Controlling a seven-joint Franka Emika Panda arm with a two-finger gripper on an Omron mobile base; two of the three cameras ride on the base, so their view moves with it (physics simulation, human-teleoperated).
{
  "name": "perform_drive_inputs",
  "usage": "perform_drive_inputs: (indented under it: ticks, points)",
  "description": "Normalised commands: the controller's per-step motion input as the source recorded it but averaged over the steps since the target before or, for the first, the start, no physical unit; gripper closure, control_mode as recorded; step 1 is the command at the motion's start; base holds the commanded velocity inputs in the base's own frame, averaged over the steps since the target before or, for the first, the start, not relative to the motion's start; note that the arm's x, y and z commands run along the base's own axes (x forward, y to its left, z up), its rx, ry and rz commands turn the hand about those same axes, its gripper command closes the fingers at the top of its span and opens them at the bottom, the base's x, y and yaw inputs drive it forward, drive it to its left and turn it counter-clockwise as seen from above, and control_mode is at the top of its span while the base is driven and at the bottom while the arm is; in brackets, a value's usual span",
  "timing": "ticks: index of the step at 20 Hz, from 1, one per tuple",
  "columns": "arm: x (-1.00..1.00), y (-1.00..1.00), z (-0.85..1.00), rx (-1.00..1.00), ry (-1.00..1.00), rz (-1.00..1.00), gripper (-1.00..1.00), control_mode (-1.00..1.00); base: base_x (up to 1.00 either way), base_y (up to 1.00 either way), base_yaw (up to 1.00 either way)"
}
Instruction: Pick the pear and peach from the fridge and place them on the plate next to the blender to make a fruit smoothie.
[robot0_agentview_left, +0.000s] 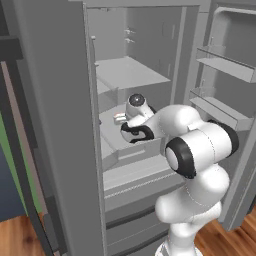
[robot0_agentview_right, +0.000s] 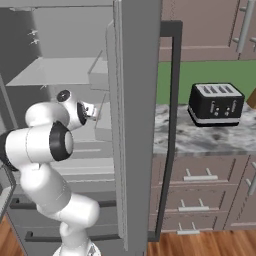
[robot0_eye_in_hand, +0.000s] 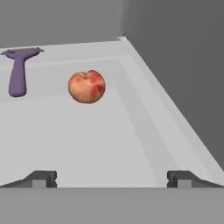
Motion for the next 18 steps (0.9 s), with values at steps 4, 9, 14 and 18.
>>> perform_drive_inputs:
  ticks: [4, 9, 14, 18]
  points:
    - [0.30, 0.00, -0.10, 0.00, 0.00, 0.00, -1.00, -1.00, 0.00, 0.00, 0.00]
    - [0.15, 0.00, -0.21, 0.00, 0.00, 0.00, -1.00, -1.00, 0.00, 0.00, 0.00]
    - [0.28, 0.09, -0.13, 0.00, 0.00, 0.00, -1.00, -1.00, 0.00, 0.00, 0.00]
    - [0.20, 0.17, -0.15, 0.00, 0.02, 0.00, -1.00, -1.00, 0.00, 0.00, 0.00]
